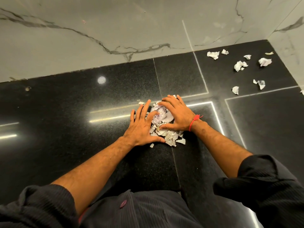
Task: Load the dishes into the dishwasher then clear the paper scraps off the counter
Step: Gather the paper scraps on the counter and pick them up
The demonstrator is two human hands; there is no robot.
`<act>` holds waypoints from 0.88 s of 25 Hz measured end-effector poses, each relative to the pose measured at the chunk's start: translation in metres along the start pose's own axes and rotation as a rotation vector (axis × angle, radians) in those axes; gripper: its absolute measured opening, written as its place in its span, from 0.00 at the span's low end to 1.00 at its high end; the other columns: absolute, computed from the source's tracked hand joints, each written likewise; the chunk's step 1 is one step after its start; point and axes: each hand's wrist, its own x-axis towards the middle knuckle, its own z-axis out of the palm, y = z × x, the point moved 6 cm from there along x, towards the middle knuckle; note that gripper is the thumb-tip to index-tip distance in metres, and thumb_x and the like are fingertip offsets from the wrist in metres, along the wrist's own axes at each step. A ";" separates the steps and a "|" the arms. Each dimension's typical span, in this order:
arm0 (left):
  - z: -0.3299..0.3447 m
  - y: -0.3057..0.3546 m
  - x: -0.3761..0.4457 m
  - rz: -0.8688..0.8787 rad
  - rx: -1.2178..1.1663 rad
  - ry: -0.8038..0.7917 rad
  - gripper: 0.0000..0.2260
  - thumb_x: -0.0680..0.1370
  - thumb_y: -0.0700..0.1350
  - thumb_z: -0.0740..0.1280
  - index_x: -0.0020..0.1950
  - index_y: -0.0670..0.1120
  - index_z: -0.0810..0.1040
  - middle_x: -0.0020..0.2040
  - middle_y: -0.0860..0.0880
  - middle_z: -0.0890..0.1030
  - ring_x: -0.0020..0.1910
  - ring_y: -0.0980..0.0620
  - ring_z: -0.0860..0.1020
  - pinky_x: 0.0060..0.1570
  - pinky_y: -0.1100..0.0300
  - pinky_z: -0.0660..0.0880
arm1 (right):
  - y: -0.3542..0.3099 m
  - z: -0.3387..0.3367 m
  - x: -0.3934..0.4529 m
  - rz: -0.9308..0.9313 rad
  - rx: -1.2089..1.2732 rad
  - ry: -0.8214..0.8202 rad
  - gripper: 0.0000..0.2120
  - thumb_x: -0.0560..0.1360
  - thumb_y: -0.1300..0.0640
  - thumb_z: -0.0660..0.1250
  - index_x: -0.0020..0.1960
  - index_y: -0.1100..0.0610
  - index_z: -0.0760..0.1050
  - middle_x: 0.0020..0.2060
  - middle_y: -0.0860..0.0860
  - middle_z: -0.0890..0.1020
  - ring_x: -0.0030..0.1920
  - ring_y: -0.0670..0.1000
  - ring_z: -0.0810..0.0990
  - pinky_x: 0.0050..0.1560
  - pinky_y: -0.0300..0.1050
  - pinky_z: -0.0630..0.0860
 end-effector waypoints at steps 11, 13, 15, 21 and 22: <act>-0.014 0.001 -0.012 -0.089 0.060 -0.194 0.66 0.56 0.80 0.69 0.80 0.58 0.34 0.81 0.49 0.41 0.75 0.39 0.55 0.72 0.35 0.63 | -0.010 -0.026 -0.035 0.173 -0.157 -0.290 0.67 0.48 0.14 0.60 0.76 0.36 0.31 0.79 0.51 0.36 0.74 0.67 0.55 0.65 0.70 0.66; -0.002 0.008 -0.012 -0.056 0.048 -0.194 0.65 0.58 0.79 0.70 0.81 0.54 0.38 0.79 0.48 0.47 0.73 0.41 0.57 0.72 0.38 0.64 | -0.019 -0.009 -0.035 0.126 -0.229 -0.328 0.67 0.48 0.13 0.58 0.76 0.37 0.32 0.79 0.53 0.42 0.73 0.65 0.57 0.66 0.66 0.67; 0.007 0.008 -0.015 -0.038 0.008 -0.155 0.61 0.62 0.77 0.69 0.81 0.51 0.43 0.78 0.49 0.49 0.71 0.43 0.58 0.73 0.40 0.63 | -0.020 0.000 -0.037 0.095 -0.249 -0.281 0.63 0.52 0.13 0.57 0.78 0.40 0.40 0.77 0.54 0.53 0.71 0.62 0.59 0.66 0.62 0.68; 0.006 0.009 -0.028 0.133 0.056 0.025 0.35 0.79 0.65 0.58 0.79 0.47 0.55 0.74 0.46 0.60 0.66 0.46 0.65 0.70 0.47 0.65 | -0.028 0.008 -0.045 0.034 -0.200 -0.016 0.36 0.70 0.30 0.59 0.73 0.47 0.64 0.65 0.54 0.70 0.61 0.59 0.69 0.57 0.57 0.71; 0.005 0.011 -0.028 0.133 0.077 0.048 0.32 0.79 0.62 0.57 0.78 0.46 0.58 0.72 0.45 0.62 0.64 0.46 0.67 0.68 0.47 0.67 | -0.032 0.009 -0.042 0.043 -0.183 -0.001 0.34 0.71 0.32 0.60 0.71 0.48 0.66 0.63 0.55 0.71 0.59 0.59 0.70 0.55 0.57 0.73</act>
